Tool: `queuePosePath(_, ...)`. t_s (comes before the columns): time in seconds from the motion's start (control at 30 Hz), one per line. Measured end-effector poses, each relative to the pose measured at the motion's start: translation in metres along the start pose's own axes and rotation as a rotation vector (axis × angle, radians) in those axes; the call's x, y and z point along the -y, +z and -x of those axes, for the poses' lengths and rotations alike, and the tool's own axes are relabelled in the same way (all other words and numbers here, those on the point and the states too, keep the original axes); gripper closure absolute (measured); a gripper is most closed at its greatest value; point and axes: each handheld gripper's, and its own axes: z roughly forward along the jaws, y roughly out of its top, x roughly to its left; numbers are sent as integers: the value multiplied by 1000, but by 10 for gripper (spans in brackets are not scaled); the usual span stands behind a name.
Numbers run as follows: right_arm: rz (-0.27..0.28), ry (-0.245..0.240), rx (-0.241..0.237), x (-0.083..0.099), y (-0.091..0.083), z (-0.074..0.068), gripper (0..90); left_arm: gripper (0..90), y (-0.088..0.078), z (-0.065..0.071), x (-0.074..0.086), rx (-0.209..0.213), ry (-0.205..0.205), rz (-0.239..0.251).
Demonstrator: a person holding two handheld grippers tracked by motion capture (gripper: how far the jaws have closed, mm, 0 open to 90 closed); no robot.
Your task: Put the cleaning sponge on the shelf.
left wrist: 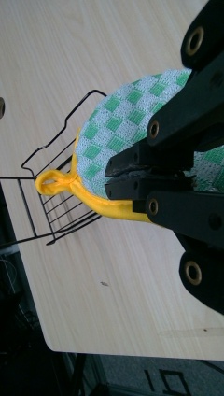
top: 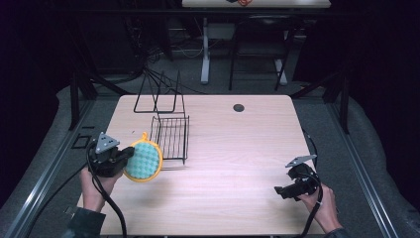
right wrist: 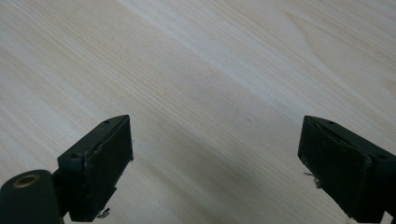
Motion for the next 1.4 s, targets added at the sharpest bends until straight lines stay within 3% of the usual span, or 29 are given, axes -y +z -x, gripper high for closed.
queuePosePath(0.6, -1, 0, 0, 0, 1, 1, 98, 876, 29, -2, -17, 11, -36, 41)
queuePosePath(1.4, -17, -6, -2, 0, 3, 1, 100, 877, 63, -4, -23, 2, -94, 77)
